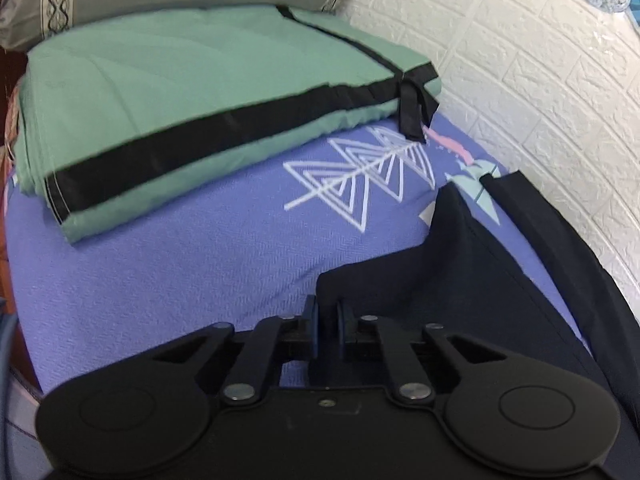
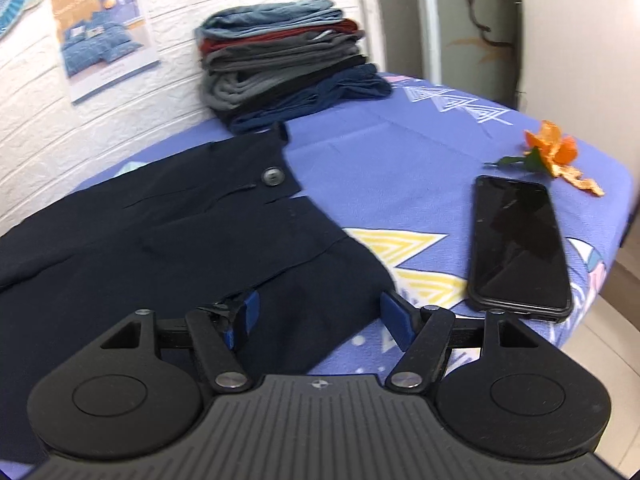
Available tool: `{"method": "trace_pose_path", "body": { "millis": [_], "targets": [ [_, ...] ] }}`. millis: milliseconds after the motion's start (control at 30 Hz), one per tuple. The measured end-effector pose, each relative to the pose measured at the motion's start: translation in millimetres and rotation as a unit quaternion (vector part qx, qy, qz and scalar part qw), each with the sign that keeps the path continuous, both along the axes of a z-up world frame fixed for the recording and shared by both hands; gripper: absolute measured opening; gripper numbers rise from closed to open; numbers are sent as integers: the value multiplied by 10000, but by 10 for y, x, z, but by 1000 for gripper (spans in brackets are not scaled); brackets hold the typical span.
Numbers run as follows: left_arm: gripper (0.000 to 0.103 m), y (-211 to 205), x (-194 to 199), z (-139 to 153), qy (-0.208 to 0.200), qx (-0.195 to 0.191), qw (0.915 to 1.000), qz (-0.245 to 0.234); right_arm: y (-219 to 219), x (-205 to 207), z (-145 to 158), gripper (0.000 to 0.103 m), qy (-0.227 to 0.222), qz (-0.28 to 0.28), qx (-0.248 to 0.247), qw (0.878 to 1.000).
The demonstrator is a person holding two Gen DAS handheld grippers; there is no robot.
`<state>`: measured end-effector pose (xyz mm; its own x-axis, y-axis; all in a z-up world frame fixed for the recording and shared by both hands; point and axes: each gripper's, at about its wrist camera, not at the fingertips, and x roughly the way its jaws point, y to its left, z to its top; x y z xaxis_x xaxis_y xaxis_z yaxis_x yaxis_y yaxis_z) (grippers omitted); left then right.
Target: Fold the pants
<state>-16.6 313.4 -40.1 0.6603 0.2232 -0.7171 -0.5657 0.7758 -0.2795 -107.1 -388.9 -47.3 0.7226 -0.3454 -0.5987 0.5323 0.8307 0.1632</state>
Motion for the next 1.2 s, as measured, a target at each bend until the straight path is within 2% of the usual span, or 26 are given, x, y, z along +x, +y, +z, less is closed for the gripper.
{"method": "trace_pose_path", "body": {
  "millis": [33, 67, 100, 133, 200, 267, 333, 367, 400, 467, 500, 533, 567, 667, 733, 800, 900, 1033, 1200],
  "targets": [
    [13, -12, -5, 26, -18, 79, 10000, 26, -8, 5, -9, 103, 49, 24, 30, 10000],
    [12, -8, -17, 50, -44, 112, 9999, 51, -4, 7, -11, 74, 104, 46, -6, 9999],
    [12, 4, -31, 69, -58, 84, 9999, 83, 7, 0, -2, 34, 110, 107, -64, 9999],
    [12, 18, -42, 83, -54, 44, 9999, 141, 3, -20, 13, 23, 35, 164, 17, 9999],
    [12, 50, -67, 90, 7, 30, 9998, 183, -9, -20, 18, 20, 159, 64, -46, 9998],
    [12, 67, -49, 25, 232, 27, 9996, 169, -28, 16, -28, 19, 281, 65, -34, 9996],
    [16, 43, -30, -58, 366, 89, 9992, 120, 4, 53, -29, 22, 352, 153, -162, 9991],
    [28, 7, -29, -41, 394, 216, 9989, 102, 28, 61, -19, 29, 424, 293, -279, 9983],
    [35, -21, -28, 4, 424, 301, 9986, 123, 39, 56, 8, 35, 450, 372, -355, 9977],
    [64, -58, -45, 166, 265, 342, 9989, 165, 44, 1, 130, 63, 327, 294, -510, 9977],
    [72, -72, -44, 273, 131, 304, 9994, 141, 32, -21, 210, 72, 146, 292, -540, 9980],
    [87, -85, -17, 382, -5, 256, 9996, 90, 17, -26, 308, 89, -113, 336, -530, 9980],
    [92, -113, 23, 481, -129, 222, 9997, 14, 10, -7, 391, 101, -331, 389, -505, 9974],
    [98, -280, 264, 722, -416, 192, 9982, -382, -18, 197, 569, 103, -712, 694, -398, 9942],
    [103, -442, 491, 797, -499, 191, 9962, -687, -29, 411, 630, 103, -831, 919, -247, 9920],
    [103, -642, 756, 834, -521, 251, 9932, -1006, -3, 638, 662, 103, -870, 1197, -113, 9889],
    [103, -931, 1172, 856, -437, 337, 9880, -1443, 80, 957, 674, 103, -794, 1583, -113, 9841],
    [103, -1279, 1708, 866, -360, 149, 9833, -1776, 159, 1318, 677, 103, -627, 1842, -242, 9806],
    [103, -1726, 2368, 813, -305, 367, 9750, -2170, 102, 1735, 616, 103, -394, 1976, -375, 9788]
  ]
}}
